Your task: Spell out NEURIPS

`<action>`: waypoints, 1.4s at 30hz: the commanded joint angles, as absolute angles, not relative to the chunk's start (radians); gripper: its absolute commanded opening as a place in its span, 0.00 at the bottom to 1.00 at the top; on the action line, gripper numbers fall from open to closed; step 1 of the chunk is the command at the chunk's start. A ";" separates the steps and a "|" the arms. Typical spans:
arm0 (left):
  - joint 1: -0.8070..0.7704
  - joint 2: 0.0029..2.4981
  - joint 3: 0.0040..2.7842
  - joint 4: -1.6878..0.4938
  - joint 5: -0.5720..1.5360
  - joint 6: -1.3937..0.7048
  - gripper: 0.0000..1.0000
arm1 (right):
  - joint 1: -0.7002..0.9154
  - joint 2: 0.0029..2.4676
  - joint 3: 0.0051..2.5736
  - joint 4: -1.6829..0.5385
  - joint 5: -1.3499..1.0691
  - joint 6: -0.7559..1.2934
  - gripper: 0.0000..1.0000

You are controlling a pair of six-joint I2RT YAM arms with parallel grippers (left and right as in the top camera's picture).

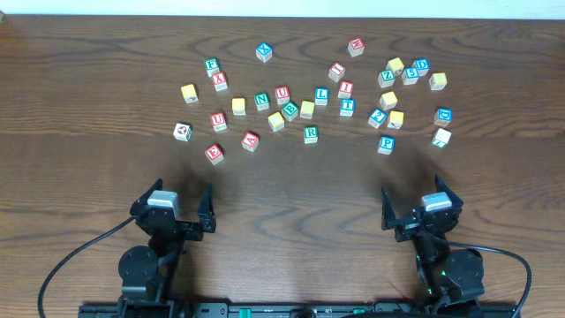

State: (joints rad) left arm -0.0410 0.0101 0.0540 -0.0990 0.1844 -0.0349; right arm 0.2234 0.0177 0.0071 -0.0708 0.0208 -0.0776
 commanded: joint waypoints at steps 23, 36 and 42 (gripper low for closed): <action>-0.038 0.015 0.102 -0.131 0.224 -0.041 0.98 | 0.216 0.020 0.006 -0.075 0.012 -0.076 0.99; -0.038 0.781 0.894 -0.510 0.225 0.056 0.98 | 0.216 0.020 0.006 -0.075 0.012 -0.076 0.99; -0.038 1.164 1.430 -0.890 0.225 0.056 0.98 | 0.216 0.020 0.006 -0.075 0.012 -0.076 0.99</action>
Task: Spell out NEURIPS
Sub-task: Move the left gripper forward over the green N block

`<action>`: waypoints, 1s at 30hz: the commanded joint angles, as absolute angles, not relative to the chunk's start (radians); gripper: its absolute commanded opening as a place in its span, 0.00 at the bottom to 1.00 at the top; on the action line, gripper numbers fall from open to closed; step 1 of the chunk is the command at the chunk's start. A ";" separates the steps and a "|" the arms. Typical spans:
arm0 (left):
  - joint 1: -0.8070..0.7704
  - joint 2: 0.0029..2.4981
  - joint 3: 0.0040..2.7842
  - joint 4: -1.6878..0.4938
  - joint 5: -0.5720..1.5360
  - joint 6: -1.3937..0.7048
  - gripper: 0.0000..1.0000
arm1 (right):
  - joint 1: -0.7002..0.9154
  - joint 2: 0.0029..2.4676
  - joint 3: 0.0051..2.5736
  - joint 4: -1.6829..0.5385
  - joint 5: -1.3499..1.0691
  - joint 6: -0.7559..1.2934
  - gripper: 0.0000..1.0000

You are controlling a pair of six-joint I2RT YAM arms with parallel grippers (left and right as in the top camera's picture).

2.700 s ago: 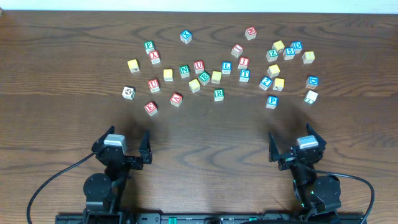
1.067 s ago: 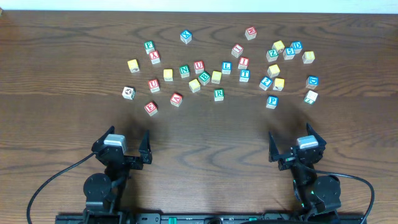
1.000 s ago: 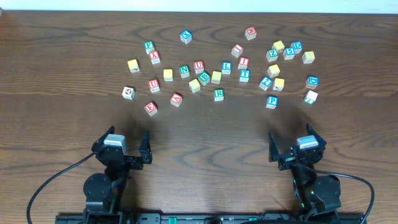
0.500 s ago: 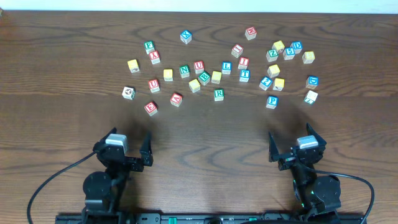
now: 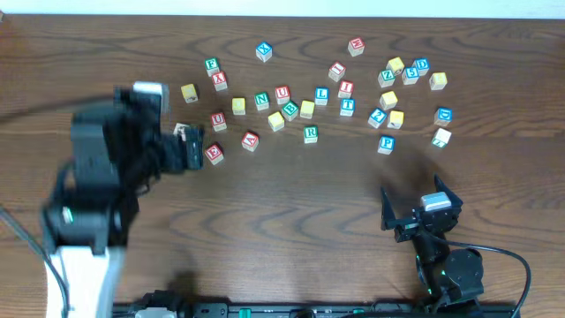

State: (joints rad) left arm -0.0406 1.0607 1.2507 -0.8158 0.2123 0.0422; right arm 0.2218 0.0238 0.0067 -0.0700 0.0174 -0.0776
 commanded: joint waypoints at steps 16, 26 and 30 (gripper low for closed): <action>-0.039 1.303 1.629 -0.982 0.263 -0.031 0.98 | 0.216 0.020 0.006 -0.075 0.012 -0.076 0.99; -0.082 1.594 1.821 -1.117 0.419 -0.096 0.98 | 0.216 0.020 0.006 -0.075 0.012 -0.076 0.99; -0.203 1.781 2.038 -1.224 0.298 -0.145 0.98 | 0.216 0.020 0.006 -0.075 0.012 -0.076 0.99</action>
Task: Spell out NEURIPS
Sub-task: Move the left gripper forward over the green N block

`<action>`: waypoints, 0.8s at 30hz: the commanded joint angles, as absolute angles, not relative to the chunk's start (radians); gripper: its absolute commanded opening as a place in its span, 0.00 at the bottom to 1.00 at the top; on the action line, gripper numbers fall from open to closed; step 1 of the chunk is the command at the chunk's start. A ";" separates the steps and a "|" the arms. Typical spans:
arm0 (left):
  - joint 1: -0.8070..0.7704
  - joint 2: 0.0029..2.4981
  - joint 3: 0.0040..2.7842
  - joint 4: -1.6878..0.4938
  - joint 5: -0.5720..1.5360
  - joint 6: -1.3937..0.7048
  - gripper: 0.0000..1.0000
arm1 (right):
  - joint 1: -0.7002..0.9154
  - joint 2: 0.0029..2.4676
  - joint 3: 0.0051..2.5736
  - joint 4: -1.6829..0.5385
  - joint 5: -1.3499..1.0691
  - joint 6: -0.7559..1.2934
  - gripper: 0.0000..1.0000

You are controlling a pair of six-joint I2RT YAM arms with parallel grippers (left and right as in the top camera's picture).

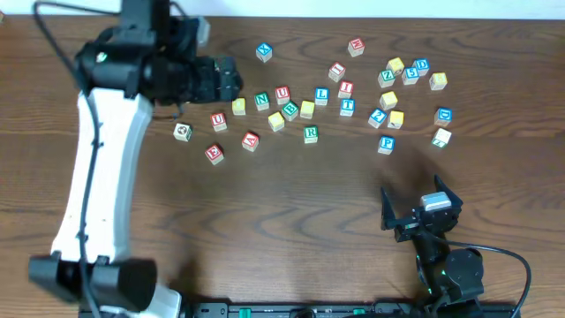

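Lettered wooden blocks lie scattered across the far half of the table. Among them are a green N [262,101], a red E [214,153], a red U [218,120], a green R [311,134], a red I [346,88] and a blue P [386,144]. My left gripper [231,81] reaches over the far left blocks, open, fingers pointing right toward the N and holding nothing. It hides a few blocks beneath it. My right gripper [418,210] rests open near the front right.
Other blocks include a second red U [282,94], a blue L [321,94], a red A [251,140] and a cluster at the far right [406,72]. The left arm [93,177] spans the table's left side from front to back.
My left gripper has moved from beside the red E at the left to the far side, just left of the green N. No block has shifted. The right arm stayed still.
Both grippers first rested open at the table's front edge. Then the left arm had risen and its gripper was near the red E and the white block. Now it is farther back, beside the yellow block and the N, with all blocks where they lay.
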State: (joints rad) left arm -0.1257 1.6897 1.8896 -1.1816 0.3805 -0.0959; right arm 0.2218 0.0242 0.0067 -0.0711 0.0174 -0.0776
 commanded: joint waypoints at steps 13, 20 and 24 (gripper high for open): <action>-0.370 2.042 2.146 -1.240 0.001 -0.397 0.98 | 0.216 0.020 0.006 -0.075 0.012 -0.076 0.99; -0.396 2.054 2.145 -1.140 -0.020 -0.458 0.98 | 0.216 0.020 0.006 -0.075 0.012 -0.076 0.99; -0.396 2.053 2.145 -1.135 -0.020 -0.458 0.98 | 0.216 0.020 0.006 -0.075 0.012 -0.076 0.99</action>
State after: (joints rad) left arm -0.3973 2.0590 2.1231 -1.1351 0.0074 -0.4400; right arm 0.2218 0.0242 0.0071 -0.0708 0.0174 -0.0776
